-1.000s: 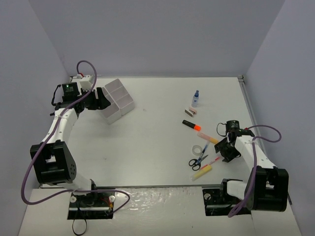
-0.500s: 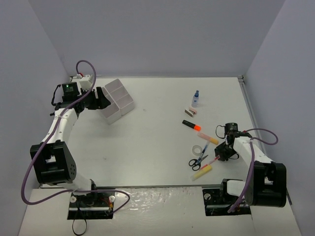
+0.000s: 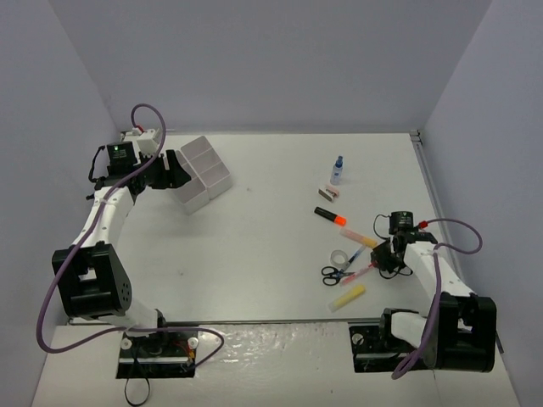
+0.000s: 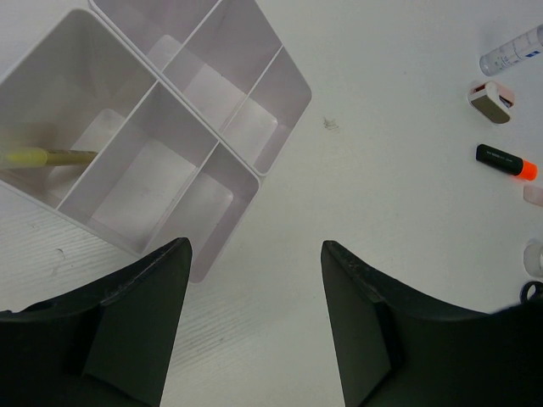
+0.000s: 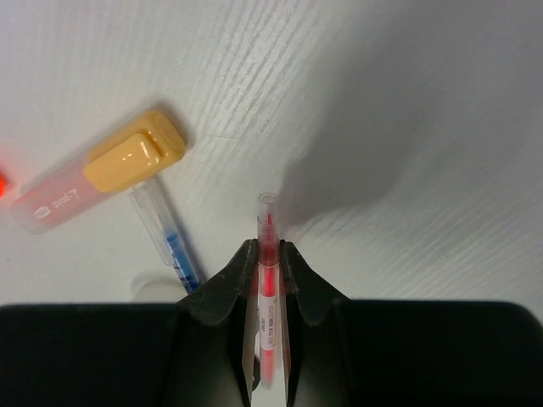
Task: Sort the stationery into containers
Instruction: Pick up the pen from the corner of the board, then place the pen in the storage box.
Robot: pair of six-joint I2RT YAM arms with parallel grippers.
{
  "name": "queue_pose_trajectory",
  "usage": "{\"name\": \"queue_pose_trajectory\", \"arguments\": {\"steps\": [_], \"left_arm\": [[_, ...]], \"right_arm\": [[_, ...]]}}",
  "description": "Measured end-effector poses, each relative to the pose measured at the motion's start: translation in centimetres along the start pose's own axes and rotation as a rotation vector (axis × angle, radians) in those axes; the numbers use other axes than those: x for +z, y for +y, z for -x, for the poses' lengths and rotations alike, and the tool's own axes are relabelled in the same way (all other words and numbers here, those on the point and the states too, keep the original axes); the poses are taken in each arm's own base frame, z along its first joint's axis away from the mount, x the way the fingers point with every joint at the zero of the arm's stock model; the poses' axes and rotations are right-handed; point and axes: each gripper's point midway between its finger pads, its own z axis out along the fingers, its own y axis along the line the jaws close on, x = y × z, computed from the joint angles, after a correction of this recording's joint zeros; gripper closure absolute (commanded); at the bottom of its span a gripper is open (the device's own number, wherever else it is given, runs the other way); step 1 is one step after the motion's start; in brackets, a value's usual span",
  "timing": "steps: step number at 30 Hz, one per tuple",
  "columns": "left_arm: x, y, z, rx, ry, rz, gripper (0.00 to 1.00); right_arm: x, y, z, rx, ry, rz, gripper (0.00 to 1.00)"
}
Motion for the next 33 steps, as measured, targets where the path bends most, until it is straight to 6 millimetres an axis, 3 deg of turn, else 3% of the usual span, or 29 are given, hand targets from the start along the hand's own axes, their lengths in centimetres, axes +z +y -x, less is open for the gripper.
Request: {"name": "queue_pose_trajectory", "arguments": {"steps": [5, 13, 16, 19, 22, 27, 33], "left_arm": [[0.0, 0.0, 0.0, -0.002, 0.000, 0.000, 0.41], [0.0, -0.2, 0.0, -0.011, 0.002, -0.006, 0.41], [-0.3, -0.5, 0.3, -0.015, 0.006, -0.011, 0.40], [-0.9, -1.4, 1.6, -0.007, -0.004, -0.039, 0.41], [-1.7, -2.7, 3.3, 0.004, -0.018, -0.077, 0.40], [-2.8, -4.4, 4.1, 0.021, -0.012, -0.140, 0.40], [-4.4, -4.4, 3.6, -0.013, 0.003, -0.119, 0.40]], "right_arm": [[-2.3, 1.8, 1.8, -0.048, -0.069, 0.083, 1.00], [-8.8, 6.0, 6.3, -0.152, -0.250, 0.217, 1.00], [-12.1, 8.5, 7.1, -0.229, -0.325, 0.278, 1.00], [-16.1, 12.5, 7.0, -0.334, -0.400, 0.381, 1.00], [-19.3, 16.9, 6.4, -0.432, -0.456, 0.455, 1.00], [-22.0, 25.2, 3.5, -0.622, -0.519, 0.533, 1.00], [-24.9, 35.9, -4.8, -0.874, -0.564, 0.763, 1.00]]}}
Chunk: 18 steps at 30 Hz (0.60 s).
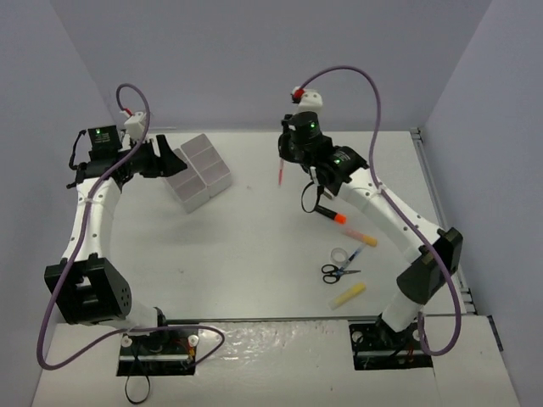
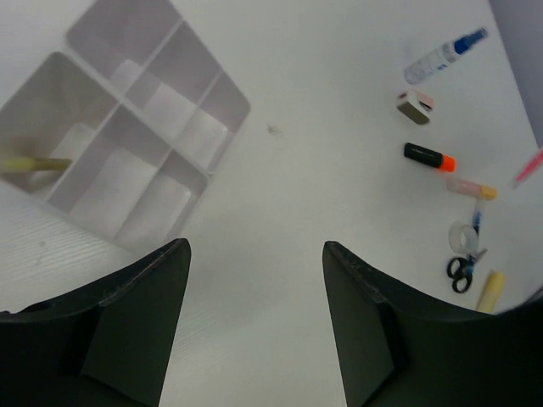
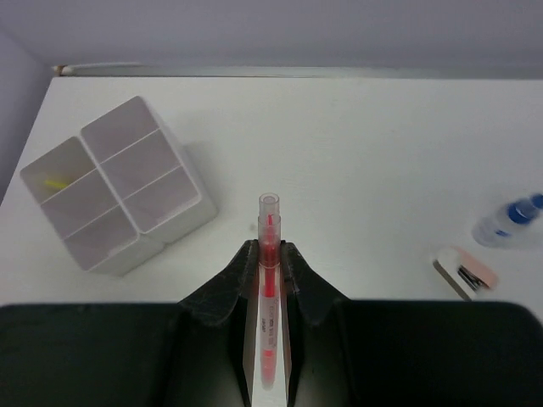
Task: Sort the stationery into containers
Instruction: Place the pen in the storage box.
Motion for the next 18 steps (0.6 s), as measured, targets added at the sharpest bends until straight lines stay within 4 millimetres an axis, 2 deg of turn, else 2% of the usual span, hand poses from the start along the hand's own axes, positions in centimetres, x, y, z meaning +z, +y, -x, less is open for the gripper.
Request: {"name": "queue_pose_trajectory", "arguments": {"steps": [2, 5, 8, 11, 15, 18], "left_arm": [[-1.2, 1.3, 0.6, -0.019, -0.029, 0.084, 0.40], [-3.9, 4.1, 2.0, -0.073, -0.099, 0.239, 0.40], [-6.6, 7.1, 2.9, -0.152, -0.172, 0.381, 0.40], [-8.4, 9.3, 3.3, -0.207, -0.221, 0.492, 0.40], [-9.2, 10.1, 3.4, -0.228, -0.246, 0.555, 0.40], [-9.2, 10.3, 3.5, -0.218, -0.250, 0.565, 0.40]], "right_arm": [[1.5, 4.1, 0.0, -0.057, -0.025, 0.087, 1.00], [3.6, 10.1, 1.1, -0.091, -0.098, 0.231, 1.00], [5.4, 15.7, 2.1, -0.080, -0.182, 0.388, 1.00], [7.0, 20.8, 2.4, -0.051, -0.262, 0.541, 1.00], [9.4, 25.1, 1.3, -0.023, -0.324, 0.666, 1.00], [11.1, 27.0, 0.3, 0.030, -0.373, 0.734, 1.00]]}}
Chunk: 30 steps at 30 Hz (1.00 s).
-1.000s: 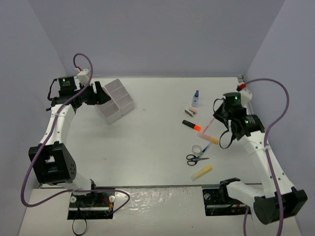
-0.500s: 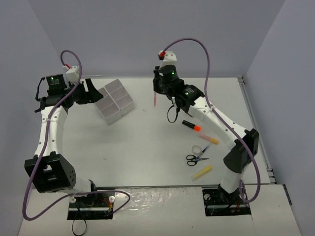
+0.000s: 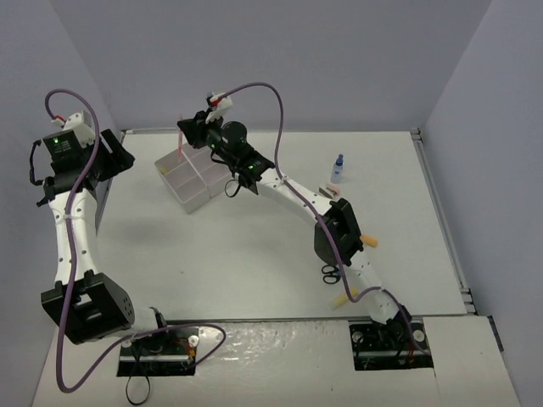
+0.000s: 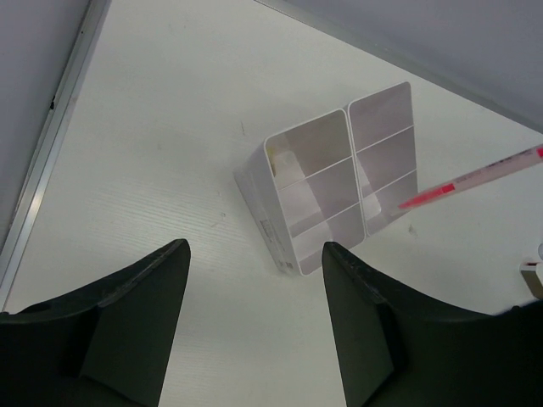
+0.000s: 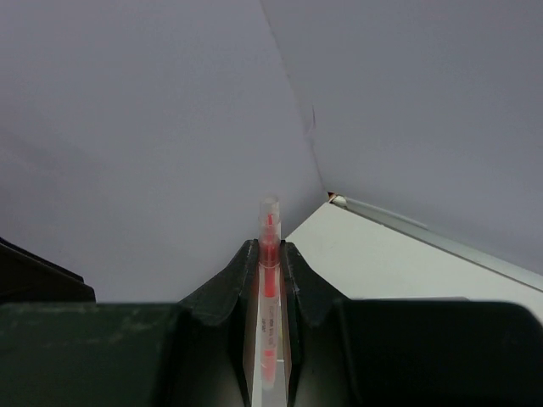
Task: Sort the stationery into containers
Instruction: Place the pen in the storage box.
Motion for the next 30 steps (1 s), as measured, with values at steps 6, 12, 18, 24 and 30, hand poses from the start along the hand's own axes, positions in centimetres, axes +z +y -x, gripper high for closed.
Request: {"name": "queue_pose_trajectory", "arguments": {"steps": [6, 12, 18, 24, 30], "left_arm": [[0.3, 0.5, -0.4, 0.005, 0.003, 0.013, 0.40], [0.8, 0.6, -1.3, 0.000, 0.020, 0.004, 0.40], [0.8, 0.4, -1.3, 0.004, 0.017, -0.009, 0.40], [0.8, 0.1, -1.2, 0.006, 0.015, -0.031, 0.40], [0.9, -0.3, -1.2, 0.008, 0.015, -0.054, 0.40]], "right_arm": [[2.2, 0.0, -3.2, 0.017, -0.091, 0.044, 1.00], [3.2, -0.1, -5.2, -0.017, -0.181, 0.039, 1.00], [3.2, -0.1, -6.6, -0.059, -0.198, 0.016, 1.00], [3.3, -1.2, -9.3, -0.107, -0.175, -0.019, 1.00], [3.1, -3.2, -13.4, -0.150, -0.112, -0.068, 0.99]]}}
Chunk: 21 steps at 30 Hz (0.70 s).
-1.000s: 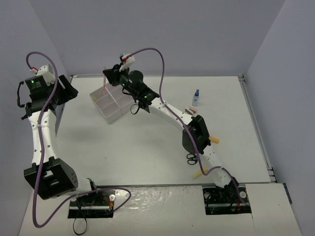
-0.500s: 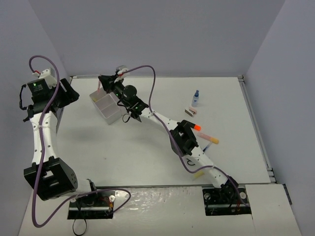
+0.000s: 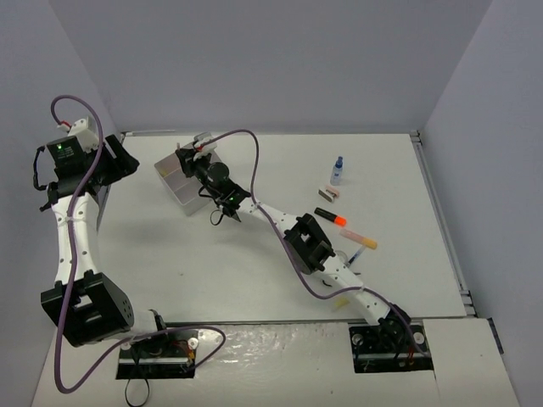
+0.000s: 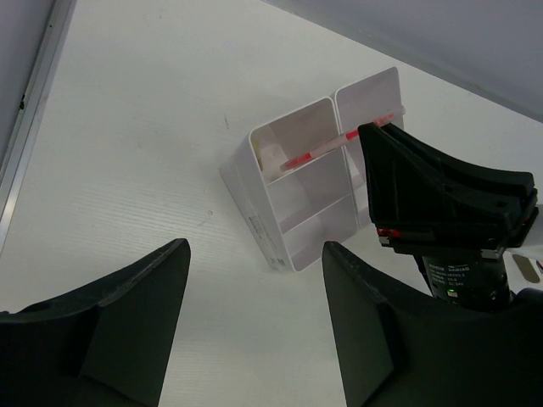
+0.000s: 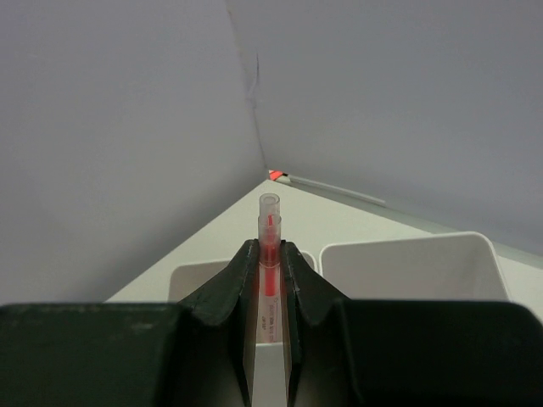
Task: Sort the stationery into containers
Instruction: Place the pen in the storage box, then move the pen to the center of the board.
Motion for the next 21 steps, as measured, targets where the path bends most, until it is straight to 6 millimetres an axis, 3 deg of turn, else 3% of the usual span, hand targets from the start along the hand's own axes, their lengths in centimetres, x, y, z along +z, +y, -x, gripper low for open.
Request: {"name": "queue_pose_trajectory", "arguments": {"steps": [2, 3, 4, 7, 8, 11, 15, 18, 21], "left_arm": [[0.0, -0.1, 0.1, 0.001, -0.002, -0.006, 0.40], [0.0, -0.1, 0.1, 0.001, -0.002, -0.008, 0.40], [0.0, -0.2, 0.0, 0.001, -0.001, -0.011, 0.40], [0.0, -0.4, 0.0, 0.002, 0.000, -0.021, 0.40], [0.0, -0.4, 0.0, 0.003, 0.000, -0.024, 0.40], [0.0, -0.6, 0.0, 0.004, 0.000, -0.038, 0.40], [0.0, -0.9, -0.1, 0.006, 0.005, -0.056, 0.40], [0.0, -1.0, -0.1, 0.011, 0.008, -0.062, 0.40], [0.0, -1.1, -0.2, 0.016, 0.011, -0.069, 0.40]], "right_arm": [[-0.2, -0.3, -0.7, -0.011, 0.019, -0.009, 0.84], [-0.2, -0.4, -1.0, -0.015, 0.024, -0.012, 0.82], [-0.3, -0.4, -1.2, -0.016, 0.025, -0.013, 0.68], [-0.8, -0.7, -2.5, -0.029, 0.050, -0.017, 0.39], [-1.0, -0.8, -3.0, -0.035, 0.062, -0.018, 0.35], [-1.6, -0.8, -4.2, -0.063, 0.098, -0.016, 0.29], [-2.3, 0.5, -3.3, -0.096, 0.131, 0.000, 0.25], [-3.2, 2.1, -0.4, -0.105, 0.140, 0.017, 0.24], [-4.4, 3.6, 4.5, -0.098, 0.113, 0.027, 0.22]]}}
